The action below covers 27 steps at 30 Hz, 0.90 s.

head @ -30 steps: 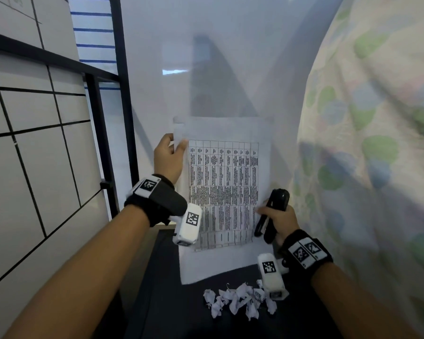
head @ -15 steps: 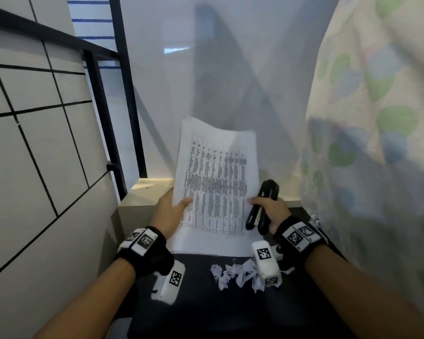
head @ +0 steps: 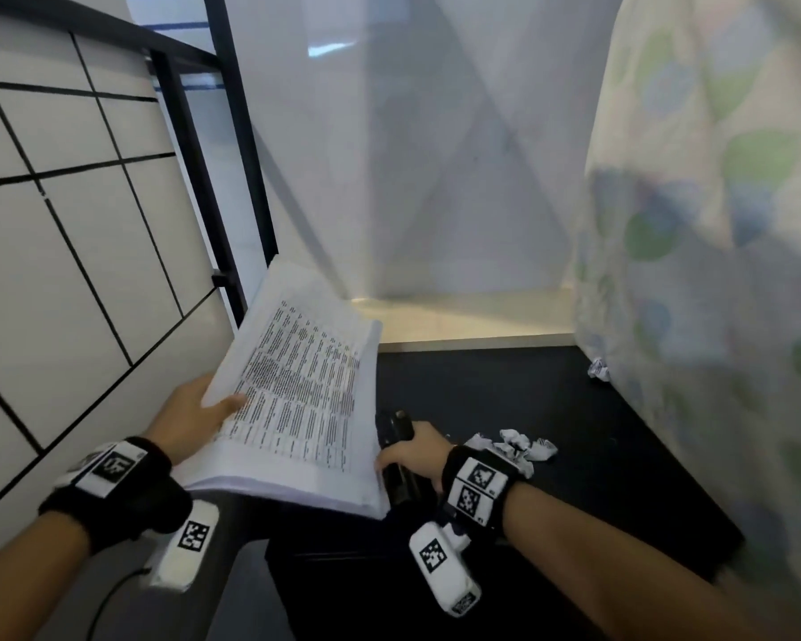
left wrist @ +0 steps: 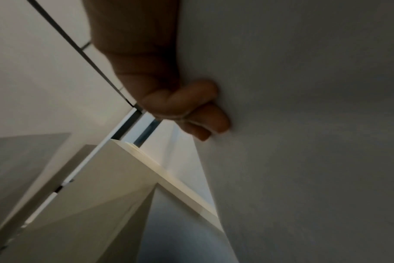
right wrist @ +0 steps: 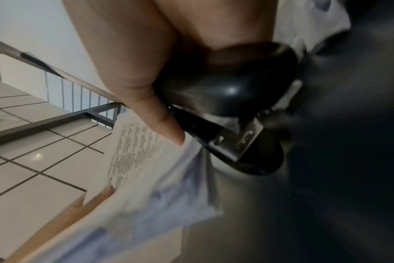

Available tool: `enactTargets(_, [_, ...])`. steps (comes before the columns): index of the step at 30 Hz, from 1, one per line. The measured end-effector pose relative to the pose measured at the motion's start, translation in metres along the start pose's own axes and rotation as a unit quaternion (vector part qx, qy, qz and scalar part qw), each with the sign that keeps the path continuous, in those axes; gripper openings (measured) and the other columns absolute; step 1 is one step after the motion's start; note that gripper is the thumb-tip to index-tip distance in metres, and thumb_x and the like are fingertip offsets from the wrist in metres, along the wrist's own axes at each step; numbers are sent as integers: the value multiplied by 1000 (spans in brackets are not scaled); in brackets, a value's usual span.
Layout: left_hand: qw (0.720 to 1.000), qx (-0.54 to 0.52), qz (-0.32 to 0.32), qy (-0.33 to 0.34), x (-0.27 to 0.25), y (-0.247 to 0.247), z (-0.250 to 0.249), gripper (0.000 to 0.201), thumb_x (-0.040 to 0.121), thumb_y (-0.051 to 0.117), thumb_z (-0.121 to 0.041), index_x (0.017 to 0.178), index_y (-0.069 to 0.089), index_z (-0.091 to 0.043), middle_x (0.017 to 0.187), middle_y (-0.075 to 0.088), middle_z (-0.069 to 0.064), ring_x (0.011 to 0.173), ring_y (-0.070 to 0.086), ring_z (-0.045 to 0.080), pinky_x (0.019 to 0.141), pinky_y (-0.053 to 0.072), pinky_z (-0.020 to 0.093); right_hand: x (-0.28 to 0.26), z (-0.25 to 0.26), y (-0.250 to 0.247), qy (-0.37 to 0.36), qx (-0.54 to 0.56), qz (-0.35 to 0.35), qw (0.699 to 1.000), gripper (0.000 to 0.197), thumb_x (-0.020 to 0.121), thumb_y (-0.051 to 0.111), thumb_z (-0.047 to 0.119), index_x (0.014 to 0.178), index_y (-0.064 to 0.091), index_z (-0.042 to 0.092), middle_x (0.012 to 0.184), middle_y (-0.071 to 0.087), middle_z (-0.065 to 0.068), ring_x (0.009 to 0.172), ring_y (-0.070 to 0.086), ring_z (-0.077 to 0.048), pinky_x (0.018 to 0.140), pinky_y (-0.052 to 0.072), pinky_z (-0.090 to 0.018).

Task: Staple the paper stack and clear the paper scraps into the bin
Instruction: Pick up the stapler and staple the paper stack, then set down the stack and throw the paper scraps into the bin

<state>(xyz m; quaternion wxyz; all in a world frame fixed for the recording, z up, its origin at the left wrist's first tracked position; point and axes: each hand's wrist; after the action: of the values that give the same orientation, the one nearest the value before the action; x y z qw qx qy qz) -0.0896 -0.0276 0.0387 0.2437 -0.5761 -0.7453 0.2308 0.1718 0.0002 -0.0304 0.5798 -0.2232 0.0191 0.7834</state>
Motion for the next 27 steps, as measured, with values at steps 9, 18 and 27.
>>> enactTargets(9, [995,33,78,-49,2,47,30,32,90,61,-17,116,61,1,113,66,17,90,58,19,64,42,23,-1,-6,-24,45,20,-33,998,30,68,73,10,94,63,1,90,62,-15,85,62,-31,83,52,-38])
enactTargets(18, [985,26,140,-97,8,96,29,37,90,59,-30,114,63,-3,113,68,16,96,65,27,85,51,33,3,-14,-78,69,58,-107,990,25,72,70,7,96,65,-1,92,64,-16,76,62,-27,72,53,-34])
enactTargets(27, [980,-12,119,-158,6,104,20,89,81,71,-21,147,13,-2,145,39,20,127,45,33,106,38,42,-14,12,-138,29,184,-117,975,9,82,53,3,75,48,4,68,46,-10,60,49,-22,57,46,-33])
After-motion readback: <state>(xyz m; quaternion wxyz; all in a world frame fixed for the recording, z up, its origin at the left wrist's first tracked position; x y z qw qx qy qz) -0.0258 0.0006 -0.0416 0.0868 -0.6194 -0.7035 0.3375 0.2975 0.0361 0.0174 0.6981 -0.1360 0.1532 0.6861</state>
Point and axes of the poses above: each hand's wrist, its own x-axis towards the middle knuckle, its own y-axis out of the palm, z = x × y
